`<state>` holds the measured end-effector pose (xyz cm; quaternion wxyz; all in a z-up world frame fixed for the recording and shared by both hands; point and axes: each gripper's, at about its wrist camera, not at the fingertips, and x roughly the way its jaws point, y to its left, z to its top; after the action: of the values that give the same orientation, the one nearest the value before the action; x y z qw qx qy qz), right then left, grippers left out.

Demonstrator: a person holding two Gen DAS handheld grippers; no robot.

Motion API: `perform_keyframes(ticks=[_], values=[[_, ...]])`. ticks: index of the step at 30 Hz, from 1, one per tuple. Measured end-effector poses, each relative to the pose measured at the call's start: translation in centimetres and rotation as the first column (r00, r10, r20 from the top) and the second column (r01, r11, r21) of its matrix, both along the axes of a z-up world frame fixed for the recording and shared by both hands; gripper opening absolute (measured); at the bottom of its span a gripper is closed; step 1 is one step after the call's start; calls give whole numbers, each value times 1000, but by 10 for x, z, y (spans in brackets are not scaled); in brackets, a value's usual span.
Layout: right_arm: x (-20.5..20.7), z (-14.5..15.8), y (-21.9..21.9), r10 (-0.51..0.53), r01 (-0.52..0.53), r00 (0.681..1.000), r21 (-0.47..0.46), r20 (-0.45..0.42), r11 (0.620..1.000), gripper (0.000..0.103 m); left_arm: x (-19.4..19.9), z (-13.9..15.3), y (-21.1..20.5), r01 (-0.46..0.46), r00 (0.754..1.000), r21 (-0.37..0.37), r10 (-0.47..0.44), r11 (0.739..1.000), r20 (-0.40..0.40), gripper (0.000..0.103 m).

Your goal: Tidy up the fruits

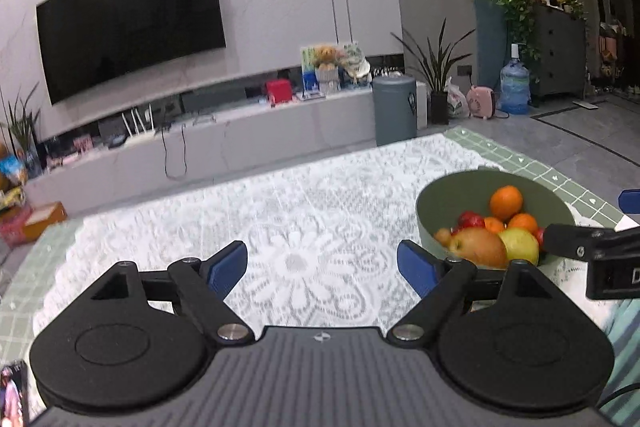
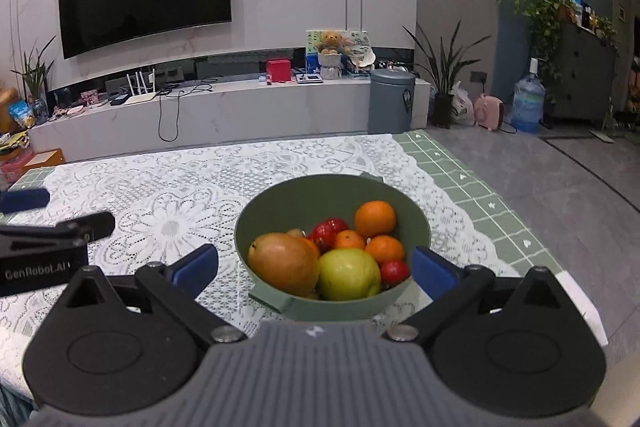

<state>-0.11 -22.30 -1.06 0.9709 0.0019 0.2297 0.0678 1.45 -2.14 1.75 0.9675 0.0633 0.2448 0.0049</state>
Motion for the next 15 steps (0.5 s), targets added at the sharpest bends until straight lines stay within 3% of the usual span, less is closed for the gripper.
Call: perform_keyframes(ticks=[5,15], values=[[-3,-11,7,7,-6,1000,-60,12,998,99,4,-11,3,-22,998,-9,22,1000,-65,99],[2,-25,8,31,-33,999,-60,-32,998,99,8,-27,-1,-37,986,-12,35,999,-161,99]])
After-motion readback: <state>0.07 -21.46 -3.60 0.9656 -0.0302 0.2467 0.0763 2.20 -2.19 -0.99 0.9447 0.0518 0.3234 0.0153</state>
